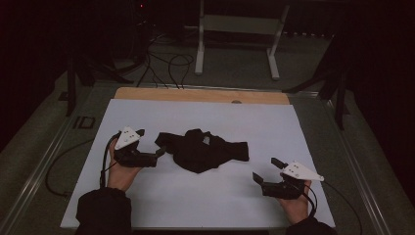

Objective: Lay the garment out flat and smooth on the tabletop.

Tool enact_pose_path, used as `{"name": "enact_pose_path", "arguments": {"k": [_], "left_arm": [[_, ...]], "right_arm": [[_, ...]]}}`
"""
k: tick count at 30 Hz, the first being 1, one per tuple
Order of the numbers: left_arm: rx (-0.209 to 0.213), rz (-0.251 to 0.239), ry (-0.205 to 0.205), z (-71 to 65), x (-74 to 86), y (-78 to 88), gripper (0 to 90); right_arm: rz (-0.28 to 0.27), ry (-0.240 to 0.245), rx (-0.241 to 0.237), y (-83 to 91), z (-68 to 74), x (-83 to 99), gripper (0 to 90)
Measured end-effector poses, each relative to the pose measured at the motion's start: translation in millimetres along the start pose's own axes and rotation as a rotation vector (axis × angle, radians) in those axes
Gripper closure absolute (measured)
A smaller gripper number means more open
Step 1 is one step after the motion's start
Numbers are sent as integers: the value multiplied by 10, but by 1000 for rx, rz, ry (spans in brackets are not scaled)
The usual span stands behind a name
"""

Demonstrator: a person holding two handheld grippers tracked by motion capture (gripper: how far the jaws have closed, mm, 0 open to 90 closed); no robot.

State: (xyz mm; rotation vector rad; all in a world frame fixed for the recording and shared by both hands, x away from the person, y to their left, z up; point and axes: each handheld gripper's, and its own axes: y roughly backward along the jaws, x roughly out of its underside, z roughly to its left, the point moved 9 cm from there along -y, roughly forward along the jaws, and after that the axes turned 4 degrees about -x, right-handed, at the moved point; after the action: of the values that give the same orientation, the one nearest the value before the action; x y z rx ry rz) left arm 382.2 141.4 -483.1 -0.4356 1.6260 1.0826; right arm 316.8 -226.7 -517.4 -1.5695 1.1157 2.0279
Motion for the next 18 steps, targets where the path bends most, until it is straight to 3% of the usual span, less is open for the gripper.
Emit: {"name": "enact_pose_path", "arguments": {"k": [18], "left_arm": [[26, 86, -8, 20, -116, -377, 13]], "right_arm": [[5, 0, -4, -3, 5, 4, 96]]}}
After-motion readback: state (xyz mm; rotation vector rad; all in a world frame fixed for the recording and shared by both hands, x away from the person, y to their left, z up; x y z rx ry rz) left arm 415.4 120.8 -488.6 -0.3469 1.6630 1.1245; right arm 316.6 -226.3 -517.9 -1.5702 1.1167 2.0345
